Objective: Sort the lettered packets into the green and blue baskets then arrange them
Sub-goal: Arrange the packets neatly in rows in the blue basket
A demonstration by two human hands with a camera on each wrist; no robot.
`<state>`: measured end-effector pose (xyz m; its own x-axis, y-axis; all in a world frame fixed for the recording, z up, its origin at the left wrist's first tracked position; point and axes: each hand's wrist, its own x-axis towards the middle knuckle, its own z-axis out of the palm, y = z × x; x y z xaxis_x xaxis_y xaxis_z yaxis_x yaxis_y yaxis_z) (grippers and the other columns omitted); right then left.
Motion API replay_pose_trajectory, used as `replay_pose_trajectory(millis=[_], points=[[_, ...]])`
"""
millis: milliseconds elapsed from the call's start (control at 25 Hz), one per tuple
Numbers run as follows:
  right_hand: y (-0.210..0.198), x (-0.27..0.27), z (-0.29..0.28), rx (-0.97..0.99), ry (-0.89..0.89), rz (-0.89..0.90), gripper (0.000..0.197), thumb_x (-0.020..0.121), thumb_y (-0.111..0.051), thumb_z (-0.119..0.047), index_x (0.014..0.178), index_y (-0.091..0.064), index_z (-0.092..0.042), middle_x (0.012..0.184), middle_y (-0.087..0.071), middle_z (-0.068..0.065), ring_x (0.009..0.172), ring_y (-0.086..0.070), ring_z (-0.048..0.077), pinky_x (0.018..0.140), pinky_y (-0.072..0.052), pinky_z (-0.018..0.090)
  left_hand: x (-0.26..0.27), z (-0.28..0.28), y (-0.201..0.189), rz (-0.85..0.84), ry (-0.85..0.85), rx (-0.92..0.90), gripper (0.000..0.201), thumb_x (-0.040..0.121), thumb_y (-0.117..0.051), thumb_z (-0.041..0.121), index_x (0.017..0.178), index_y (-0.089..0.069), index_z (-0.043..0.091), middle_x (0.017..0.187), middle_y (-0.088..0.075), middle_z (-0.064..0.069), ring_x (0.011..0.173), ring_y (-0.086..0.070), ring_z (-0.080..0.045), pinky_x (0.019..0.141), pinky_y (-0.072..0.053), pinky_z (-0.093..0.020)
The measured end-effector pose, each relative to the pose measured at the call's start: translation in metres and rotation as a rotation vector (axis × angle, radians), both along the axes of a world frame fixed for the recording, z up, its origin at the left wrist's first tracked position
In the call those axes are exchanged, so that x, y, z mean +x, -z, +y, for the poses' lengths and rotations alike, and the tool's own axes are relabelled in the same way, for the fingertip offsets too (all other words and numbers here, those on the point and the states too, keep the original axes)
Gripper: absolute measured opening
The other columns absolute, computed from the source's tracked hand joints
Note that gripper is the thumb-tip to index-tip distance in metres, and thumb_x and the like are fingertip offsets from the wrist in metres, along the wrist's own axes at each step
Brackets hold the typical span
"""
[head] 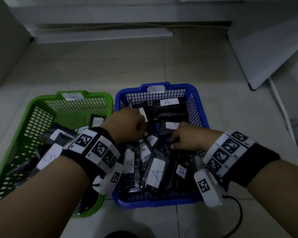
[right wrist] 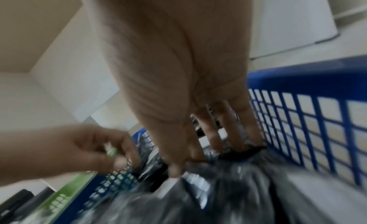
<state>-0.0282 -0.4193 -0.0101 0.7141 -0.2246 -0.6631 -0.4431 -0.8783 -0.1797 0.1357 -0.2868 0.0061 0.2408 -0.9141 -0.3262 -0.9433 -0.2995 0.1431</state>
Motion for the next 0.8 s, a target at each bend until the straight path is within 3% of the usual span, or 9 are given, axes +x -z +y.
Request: replay_pose_trajectory(millis=[120, 200, 280, 400, 560, 680, 800], points=[[-0.006, -0.007, 0.01, 0.115, -0.003, -0.012, 0.038, 0.093, -0.053, -0.038, 0.126, -0.058, -0.019, 0.128, -0.057, 0.003, 0.113, -0.054, 0.019, 0.09, -0.045, 0.024, -0.018, 0.012, 0.005, -0.148, -0.002, 0.227, 0.064, 0.077, -0.048, 0.072, 0.12, -0.052, 0.025, 0.11, -0.064, -0.004, 0.107, -0.058, -0.026, 0.098, -0.041, -0.039], [-0.009, -0.01, 0.01, 0.152, 0.054, -0.046, 0.032, 0.09, -0.058, -0.035, 0.117, -0.061, -0.018, 0.109, -0.061, -0.003, 0.099, -0.053, 0.013, 0.071, -0.041, 0.019, -0.021, 0.017, 0.011, -0.157, -0.011, 0.255, 0.079, 0.069, -0.049, 0.079, 0.125, -0.044, 0.023, 0.11, -0.065, -0.004, 0.109, -0.057, -0.027, 0.102, -0.035, -0.042], [-0.012, -0.013, 0.006, 0.188, 0.112, -0.045, 0.028, 0.089, -0.061, -0.033, 0.112, -0.061, -0.017, 0.085, -0.054, -0.013, 0.089, -0.049, 0.01, 0.059, -0.035, 0.014, -0.017, 0.018, 0.013, -0.087, -0.058, 0.196, 0.084, 0.062, -0.055, 0.081, 0.122, -0.046, 0.023, 0.107, -0.065, 0.0, 0.104, -0.059, -0.024, 0.098, -0.04, -0.042], [-0.011, -0.015, -0.001, 0.147, 0.255, -0.122, 0.021, 0.09, -0.06, -0.03, 0.107, -0.062, -0.017, 0.077, -0.048, -0.016, 0.086, -0.049, 0.01, 0.06, -0.037, 0.018, -0.009, 0.018, 0.007, 0.108, -0.138, 0.113, 0.064, 0.071, -0.062, 0.067, 0.118, -0.054, 0.024, 0.108, -0.062, 0.003, 0.096, -0.058, -0.017, 0.087, -0.049, -0.035], [-0.007, -0.01, -0.011, 0.087, 0.676, -0.488, 0.015, 0.093, -0.055, -0.023, 0.107, -0.053, -0.016, 0.094, -0.055, 0.0, 0.087, -0.051, 0.017, 0.065, -0.037, 0.025, 0.007, 0.017, -0.007, 0.307, -0.314, -0.024, 0.031, 0.089, -0.057, 0.042, 0.111, -0.058, 0.02, 0.102, -0.066, -0.002, 0.086, -0.059, -0.016, 0.073, -0.046, -0.026], [-0.006, -0.003, -0.012, 0.066, 0.831, -0.664, 0.018, 0.095, -0.048, -0.014, 0.113, -0.049, -0.012, 0.093, -0.052, 0.005, 0.081, -0.049, 0.021, 0.062, -0.035, 0.025, 0.019, 0.018, -0.015, 0.331, -0.44, -0.226, 0.027, 0.092, -0.054, 0.036, 0.115, -0.055, 0.021, 0.102, -0.066, -0.002, 0.089, -0.062, -0.02, 0.076, -0.05, -0.03], [-0.004, 0.001, -0.012, 0.093, 0.888, -0.621, 0.026, 0.091, -0.043, -0.002, 0.113, -0.049, -0.014, 0.097, -0.054, 0.01, 0.079, -0.053, 0.024, 0.065, -0.051, 0.034, 0.021, 0.012, -0.014, 0.387, -0.502, -0.381, 0.026, 0.094, -0.052, 0.03, 0.117, -0.046, 0.021, 0.092, -0.066, -0.004, 0.074, -0.062, -0.021, 0.062, -0.046, -0.029]])
